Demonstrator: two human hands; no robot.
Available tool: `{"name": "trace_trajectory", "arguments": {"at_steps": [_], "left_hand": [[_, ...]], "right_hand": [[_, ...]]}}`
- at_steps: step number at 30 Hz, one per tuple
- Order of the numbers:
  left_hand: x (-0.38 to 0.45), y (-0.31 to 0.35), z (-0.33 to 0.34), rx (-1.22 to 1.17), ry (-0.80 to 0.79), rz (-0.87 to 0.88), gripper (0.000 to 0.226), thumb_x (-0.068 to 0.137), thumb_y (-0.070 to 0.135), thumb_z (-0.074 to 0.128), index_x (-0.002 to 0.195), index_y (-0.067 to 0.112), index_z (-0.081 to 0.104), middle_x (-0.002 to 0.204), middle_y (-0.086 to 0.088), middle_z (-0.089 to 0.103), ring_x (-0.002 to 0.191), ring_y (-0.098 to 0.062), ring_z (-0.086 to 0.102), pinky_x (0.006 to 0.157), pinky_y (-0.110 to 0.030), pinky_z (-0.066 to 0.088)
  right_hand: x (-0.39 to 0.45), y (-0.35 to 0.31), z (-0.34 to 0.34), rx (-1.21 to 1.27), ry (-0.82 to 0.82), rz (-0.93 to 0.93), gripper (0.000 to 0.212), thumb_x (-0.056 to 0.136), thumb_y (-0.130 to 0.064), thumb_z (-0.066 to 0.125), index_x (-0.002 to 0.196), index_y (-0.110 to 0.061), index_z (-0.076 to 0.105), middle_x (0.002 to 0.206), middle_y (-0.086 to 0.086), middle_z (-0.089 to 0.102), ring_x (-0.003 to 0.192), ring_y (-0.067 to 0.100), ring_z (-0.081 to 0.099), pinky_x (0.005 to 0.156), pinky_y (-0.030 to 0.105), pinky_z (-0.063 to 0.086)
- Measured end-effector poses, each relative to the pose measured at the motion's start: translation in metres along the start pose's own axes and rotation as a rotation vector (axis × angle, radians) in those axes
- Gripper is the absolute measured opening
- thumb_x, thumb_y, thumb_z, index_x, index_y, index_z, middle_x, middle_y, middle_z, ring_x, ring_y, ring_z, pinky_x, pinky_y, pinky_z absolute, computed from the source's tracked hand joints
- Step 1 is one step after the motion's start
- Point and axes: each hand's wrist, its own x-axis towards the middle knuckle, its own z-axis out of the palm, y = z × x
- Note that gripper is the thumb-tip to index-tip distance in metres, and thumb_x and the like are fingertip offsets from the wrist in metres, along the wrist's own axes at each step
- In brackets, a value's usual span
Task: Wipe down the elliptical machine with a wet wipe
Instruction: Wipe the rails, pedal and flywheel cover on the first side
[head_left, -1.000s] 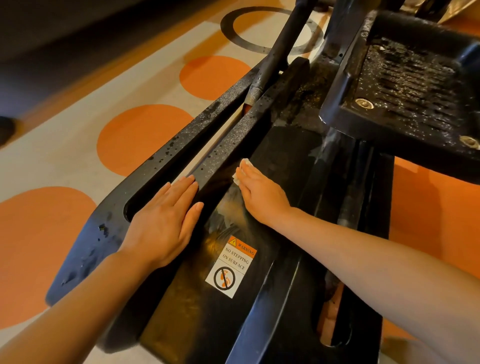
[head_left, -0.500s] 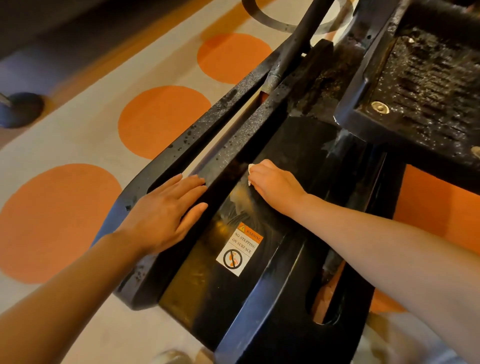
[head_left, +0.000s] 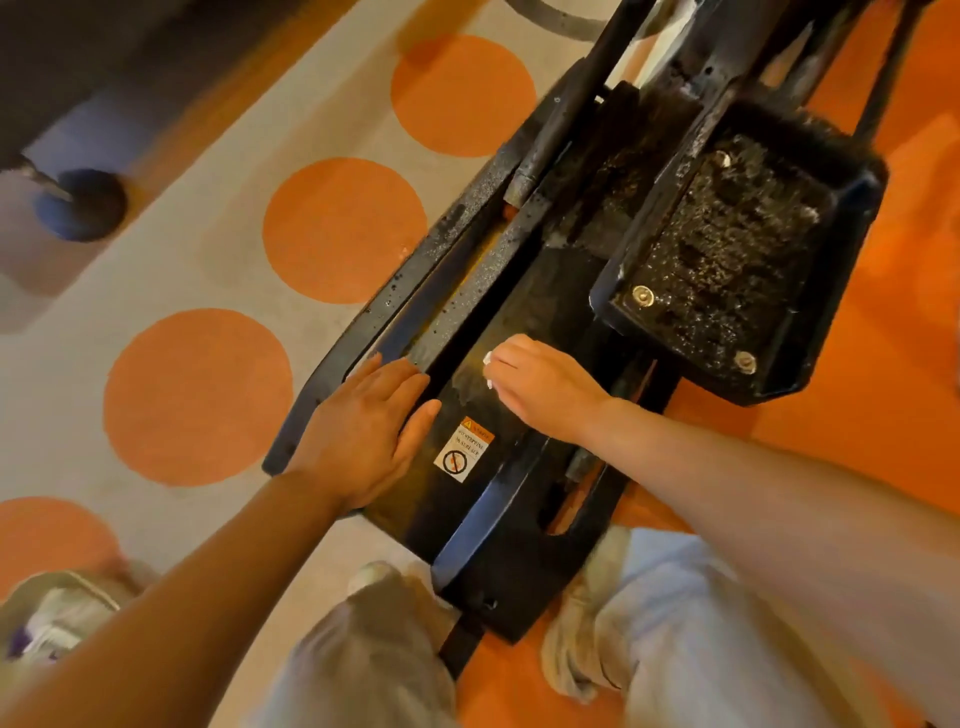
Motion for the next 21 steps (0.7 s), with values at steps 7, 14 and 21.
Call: {"name": "trace_trajectory", "arguments": {"at_steps": [7, 14, 21], "left_hand": [[-0.010, 0.072, -0.086, -0.073, -0.086, -0.074, 0.057, 0.100, 0.046, 0.030, 0.121, 0.006, 0.066, 0.121, -0.014, 0.067, 0.111, -0.036, 0.064, 0.098, -0.052, 0.048], [-0.009, 0.133, -0.105, -0.064, -0.109, -0.086, 0.057, 0.100, 0.046, 0.029, 0.123, 0.008, 0.065, 0.124, -0.013, 0.066, 0.112, -0.034, 0.063, 0.099, -0.051, 0.050], [0.015, 0.207, -0.067, -0.032, -0.166, -0.256, 0.064, 0.100, 0.049, 0.024, 0.131, 0.007, 0.060, 0.133, -0.016, 0.061, 0.125, -0.033, 0.056, 0.111, -0.051, 0.039]], "right_hand": [[-0.041, -0.038, -0.118, 0.024, -0.011, 0.082, 0.012, 0.084, -0.008, 0.072, 0.095, -0.007, 0.070, 0.095, 0.007, 0.066, 0.093, 0.024, 0.062, 0.072, 0.032, 0.056], [-0.100, -0.023, -0.171, 0.053, -0.007, 0.081, 0.008, 0.087, -0.006, 0.064, 0.094, -0.008, 0.068, 0.096, 0.005, 0.063, 0.095, 0.024, 0.059, 0.074, 0.034, 0.053], [-0.148, 0.049, -0.183, 0.124, -0.027, 0.064, 0.013, 0.091, -0.006, 0.058, 0.099, -0.005, 0.068, 0.104, 0.009, 0.064, 0.100, 0.027, 0.059, 0.077, 0.033, 0.054]]}}
